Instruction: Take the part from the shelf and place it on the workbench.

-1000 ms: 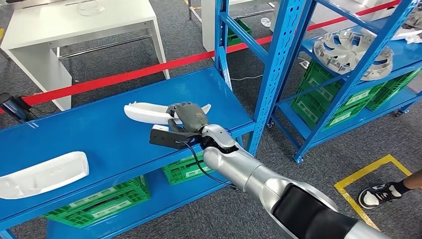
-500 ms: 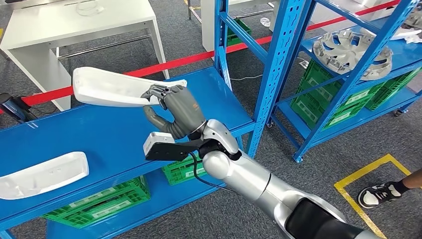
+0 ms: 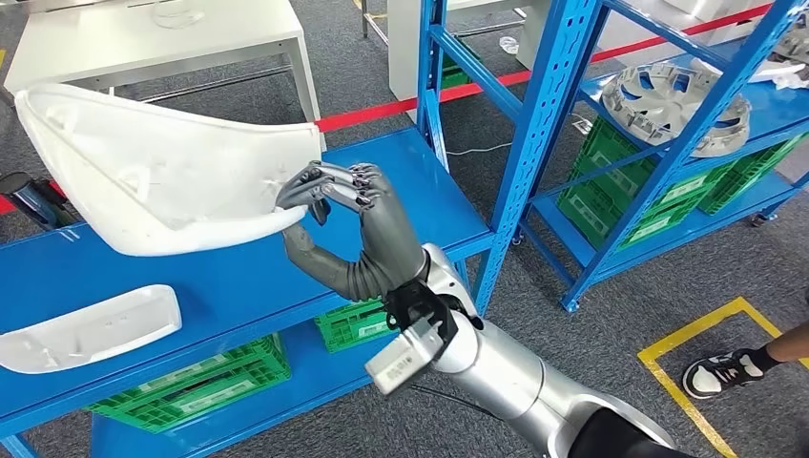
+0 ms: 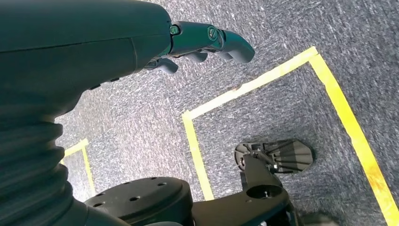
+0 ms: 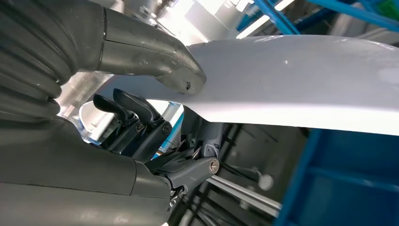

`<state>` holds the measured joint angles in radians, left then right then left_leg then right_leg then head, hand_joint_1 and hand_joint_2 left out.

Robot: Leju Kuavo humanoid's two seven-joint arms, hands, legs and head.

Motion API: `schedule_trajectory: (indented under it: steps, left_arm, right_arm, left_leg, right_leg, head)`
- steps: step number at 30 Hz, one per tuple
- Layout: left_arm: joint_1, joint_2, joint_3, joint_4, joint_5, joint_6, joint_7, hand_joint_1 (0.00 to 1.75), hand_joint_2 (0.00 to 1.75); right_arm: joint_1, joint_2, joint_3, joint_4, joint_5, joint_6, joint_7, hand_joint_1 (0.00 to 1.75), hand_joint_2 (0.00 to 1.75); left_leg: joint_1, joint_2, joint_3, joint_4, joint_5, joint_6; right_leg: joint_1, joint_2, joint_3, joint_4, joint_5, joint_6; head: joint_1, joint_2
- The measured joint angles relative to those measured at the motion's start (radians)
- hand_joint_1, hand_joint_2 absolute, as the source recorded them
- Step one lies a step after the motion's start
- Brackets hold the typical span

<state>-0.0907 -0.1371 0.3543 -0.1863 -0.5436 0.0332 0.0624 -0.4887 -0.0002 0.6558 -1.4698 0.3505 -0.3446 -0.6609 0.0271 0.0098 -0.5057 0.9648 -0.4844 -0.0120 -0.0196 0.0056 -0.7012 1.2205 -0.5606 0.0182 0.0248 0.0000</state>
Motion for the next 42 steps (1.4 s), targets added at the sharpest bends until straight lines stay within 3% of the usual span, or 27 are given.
schedule_trajectory:
  steps: [2, 3, 5, 6, 7, 11, 13, 15, 16, 17, 18, 19, 21, 22, 24, 26, 27, 29, 31, 32, 33, 35, 37, 38, 39, 41, 42]
  left_arm:
    - [0.001, 0.0, 0.003, 0.001, 0.0, 0.0, 0.0, 0.0, 1.75]
    - [0.001, 0.0, 0.003, 0.001, -0.001, 0.0, -0.001, 0.0, 1.75]
    - [0.001, 0.0, 0.004, 0.001, -0.001, 0.0, -0.002, 0.0, 1.75]
    - [0.001, 0.0, 0.004, 0.001, -0.001, 0.0, -0.002, 0.0, 1.75]
    - [0.0, 0.001, 0.005, 0.0, -0.001, 0.0, -0.003, 0.0, 1.75]
    - [0.001, 0.0, 0.009, 0.0, -0.002, 0.0, -0.003, 0.0, 1.75]
    - [0.001, 0.0, 0.01, 0.0, -0.003, 0.0, -0.003, 0.0, 1.75]
    - [0.001, 0.0, 0.011, 0.0, -0.003, 0.0, -0.005, 0.0, 1.75]
    - [0.001, 0.0, 0.011, 0.0, -0.003, 0.0, -0.005, 0.0, 1.75]
    - [0.002, 0.0, 0.011, 0.0, -0.003, 0.0, -0.006, 0.0, 1.75]
    - [0.002, 0.0, 0.011, 0.0, -0.003, 0.0, -0.007, 0.0, 1.75]
    - [0.003, 0.001, 0.011, 0.0, -0.002, 0.001, -0.009, 0.0, 1.75]
    - [0.002, 0.004, 0.011, 0.0, 0.001, 0.004, -0.013, 0.0, 1.75]
    - [0.002, 0.005, 0.012, -0.001, 0.003, 0.005, -0.016, 0.0, 1.75]
    - [0.003, 0.006, 0.013, -0.001, 0.005, 0.008, -0.021, 0.0, 1.75]
    - [0.006, 0.005, 0.017, -0.001, 0.006, 0.009, -0.024, 0.0, 1.75]
    - [0.007, 0.005, 0.019, -0.001, 0.006, 0.009, -0.025, 0.0, 1.75]
    - [0.008, 0.004, 0.024, -0.001, 0.006, 0.011, -0.026, 0.0, 1.75]
    - [0.01, 0.003, 0.027, -0.001, 0.005, 0.011, -0.027, 0.0, 1.75]
    - [0.012, 0.002, 0.028, -0.001, 0.005, 0.012, -0.027, 0.0, 1.75]
    - [0.014, 0.003, 0.029, -0.001, 0.005, 0.012, -0.026, 0.0, 1.75]
    - [0.015, 0.003, 0.031, -0.001, 0.005, 0.015, -0.026, 0.0, 1.75]
    - [0.015, 0.004, 0.035, -0.002, 0.004, 0.019, -0.026, 0.0, 1.75]
    - [0.015, 0.004, 0.036, -0.002, 0.004, 0.021, -0.026, 0.0, 1.75]
    - [0.015, 0.006, 0.037, -0.003, 0.004, 0.023, -0.026, 0.0, 1.75]
    - [0.016, 0.011, 0.039, -0.003, 0.004, 0.026, -0.027, 0.0, 1.75]
    - [0.017, 0.014, 0.04, -0.003, 0.004, 0.028, -0.027, 0.0, 1.75]
  right_arm:
    - [0.02, -0.008, 0.001, -0.036, -0.004, -0.004, -0.012, 1.75, 1.75]
    - [0.028, -0.012, 0.002, -0.053, -0.006, -0.005, -0.017, 1.75, 1.75]
    - [0.04, -0.017, 0.005, -0.086, -0.01, -0.008, -0.029, 1.75, 1.75]
    - [0.046, -0.02, 0.006, -0.101, -0.011, -0.009, -0.033, 1.75, 1.75]
    - [0.053, -0.022, 0.007, -0.116, -0.013, -0.011, -0.036, 1.75, 1.75]
    - [0.078, -0.029, 0.012, -0.168, -0.031, -0.027, -0.037, 1.75, 1.75]
    - [0.089, -0.032, 0.016, -0.192, -0.049, -0.031, -0.037, 1.75, 1.75]
    - [0.103, -0.035, 0.02, -0.213, -0.067, -0.033, -0.037, 1.75, 1.75]
    - [0.11, -0.036, 0.022, -0.22, -0.074, -0.033, -0.037, 1.75, 1.75]
    - [0.118, -0.037, 0.024, -0.227, -0.078, -0.034, -0.037, 1.75, 1.75]
    - [0.125, -0.038, 0.025, -0.232, -0.08, -0.035, -0.037, 1.75, 1.75]
    - [0.133, -0.038, 0.026, -0.239, -0.081, -0.038, -0.037, 1.75, 1.75]
    - [0.149, -0.038, 0.026, -0.253, -0.076, -0.044, -0.037, 1.75, 1.75]
    - [0.158, -0.038, 0.026, -0.258, -0.071, -0.047, -0.037, 1.75, 1.75]
    - [0.175, -0.038, 0.024, -0.264, -0.057, -0.055, -0.037, 1.75, 1.75]
    - [0.193, -0.038, 0.017, -0.266, -0.043, -0.062, -0.032, 1.75, 1.75]
    - [0.202, -0.039, 0.011, -0.267, -0.039, -0.062, -0.028, 1.75, 1.75]
    - [0.219, -0.039, -0.005, -0.268, -0.031, -0.058, -0.018, 1.75, 1.75]
    - [0.236, -0.04, -0.024, -0.268, -0.02, -0.055, -0.013, 1.75, 1.75]
    - [0.246, -0.04, -0.034, -0.267, -0.013, -0.054, -0.013, 1.75, 1.75]
    - [0.256, -0.041, -0.044, -0.266, -0.006, -0.053, -0.013, 1.75, 1.75]
    - [0.272, -0.041, -0.063, -0.265, 0.008, -0.053, -0.013, 1.75, 1.75]
    - [0.283, -0.04, -0.079, -0.265, 0.021, -0.056, -0.015, 1.75, 1.75]
    - [0.287, -0.04, -0.087, -0.265, 0.026, -0.059, -0.016, 1.75, 1.75]
    - [0.29, -0.039, -0.093, -0.264, 0.03, -0.061, -0.016, 1.75, 1.75]
    - [0.294, -0.036, -0.105, -0.262, 0.038, -0.064, -0.011, 1.75, 1.75]
    - [0.294, -0.034, -0.109, -0.26, 0.042, -0.065, -0.006, 1.75, 1.75]
  left_leg:
    - [0.003, 0.001, -0.008, 0.01, -0.002, -0.002]
    - [0.007, 0.001, -0.013, 0.017, -0.003, -0.005]
    - [0.014, 0.0, -0.025, 0.036, -0.011, -0.018]
    - [0.014, -0.002, -0.034, 0.047, -0.015, -0.026]
    - [0.013, -0.004, -0.039, 0.057, -0.019, -0.035]
    - [0.013, -0.009, -0.055, 0.075, -0.027, -0.06]
    - [0.013, -0.009, -0.08, 0.134, -0.079, -0.062]
    - [0.008, -0.009, -0.122, 0.256, -0.16, -0.058]
    - [0.005, -0.009, -0.138, 0.31, -0.186, -0.055]
    - [0.002, -0.009, -0.139, 0.337, -0.192, -0.051]
    - [-0.002, -0.009, -0.123, 0.327, -0.177, -0.044]
    - [-0.007, -0.009, -0.088, 0.28, -0.15, -0.034]
    - [-0.02, -0.009, 0.0, 0.143, -0.112, -0.013]
    - [-0.026, -0.008, 0.029, 0.092, -0.103, -0.008]
    - [-0.034, -0.008, 0.043, 0.056, -0.099, -0.006]
    - [-0.031, -0.006, 0.03, 0.043, -0.075, 0.005]
    - [-0.028, -0.004, 0.022, 0.037, -0.059, 0.013]
    - [-0.022, 0.001, 0.0, 0.029, -0.03, 0.023]
    - [-0.022, 0.003, -0.032, 0.034, -0.007, 0.025]
    - [-0.022, 0.004, -0.049, 0.038, 0.003, 0.024]
    - [-0.022, 0.005, -0.065, 0.043, 0.012, 0.022]
    - [-0.022, 0.006, -0.095, 0.057, 0.025, 0.017]
    - [-0.024, 0.005, -0.116, 0.072, 0.035, 0.008]
    - [-0.025, 0.005, -0.121, 0.077, 0.04, 0.002]
    - [-0.026, 0.004, -0.124, 0.079, 0.046, -0.005]
    - [-0.023, 0.002, -0.129, 0.078, 0.055, -0.019]
    - [-0.022, 0.0, -0.136, 0.088, 0.041, -0.025]
  right_leg:
    - [-0.005, -0.001, -0.025, 0.067, -0.01, 0.009]
    - [-0.01, -0.001, -0.01, 0.043, 0.011, 0.013]
    - [-0.018, -0.004, 0.059, -0.077, 0.058, 0.024]
    - [-0.018, -0.002, 0.082, -0.119, 0.073, 0.021]
    - [-0.019, 0.001, 0.095, -0.144, 0.074, 0.015]
    - [-0.016, 0.008, 0.077, -0.138, 0.069, -0.031]
    - [-0.015, 0.006, 0.066, -0.142, 0.08, -0.048]
    - [-0.008, 0.003, 0.051, -0.143, 0.092, -0.058]
    - [-0.004, 0.003, 0.042, -0.143, 0.099, -0.061]
    - [0.0, 0.002, 0.034, -0.143, 0.105, -0.063]
    - [0.005, 0.002, 0.025, -0.143, 0.113, -0.064]
    - [0.008, 0.002, 0.017, -0.143, 0.12, -0.064]
    - [0.012, 0.002, 0.006, -0.143, 0.136, -0.06]
    - [0.012, 0.001, 0.005, -0.145, 0.143, -0.056]
    - [0.01, -0.001, 0.008, -0.155, 0.16, -0.043]
    - [0.011, -0.002, 0.007, -0.166, 0.171, -0.03]
    - [0.011, -0.001, 0.0, -0.158, 0.154, -0.026]
    - [0.01, -0.001, -0.026, -0.084, 0.067, -0.018]
    - [0.008, -0.001, -0.052, 0.042, -0.016, -0.01]
    - [0.008, -0.001, -0.053, 0.088, -0.025, -0.007]
    - [0.008, -0.001, -0.038, 0.101, -0.013, -0.005]
    - [0.006, -0.003, 0.047, 0.02, 0.03, -0.006]
    - [0.008, -0.003, 0.148, -0.114, 0.026, -0.015]
    - [0.009, -0.003, 0.174, -0.156, 0.014, -0.022]
    - [0.012, -0.002, 0.182, -0.174, 0.007, -0.03]
    - [0.012, -0.002, 0.169, -0.179, 0.021, -0.047]
    - [0.011, -0.003, 0.16, -0.181, 0.032, -0.056]
  head:
    - [0.0, 0.0]
    - [0.0, 0.0]
    - [0.0, 0.0]
    - [0.001, 0.0]
    - [0.002, 0.0]
    - [0.0, 0.0]
    - [-0.002, 0.0]
    - [-0.003, 0.0]
    - [-0.003, 0.0]
    - [-0.003, 0.0]
    - [-0.003, 0.0]
    - [-0.003, 0.0]
    - [-0.002, 0.0]
    - [-0.002, 0.0]
    - [-0.004, 0.0]
    - [-0.006, 0.0]
    - [-0.005, 0.0]
    - [-0.003, 0.0]
    - [-0.002, 0.0]
    - [-0.002, 0.0]
    - [-0.002, 0.0]
    - [-0.001, 0.0]
    - [-0.001, 0.0]
    - [0.0, 0.0]
    - [0.0, 0.0]
    - [0.001, 0.0]
    - [0.0, 0.0]
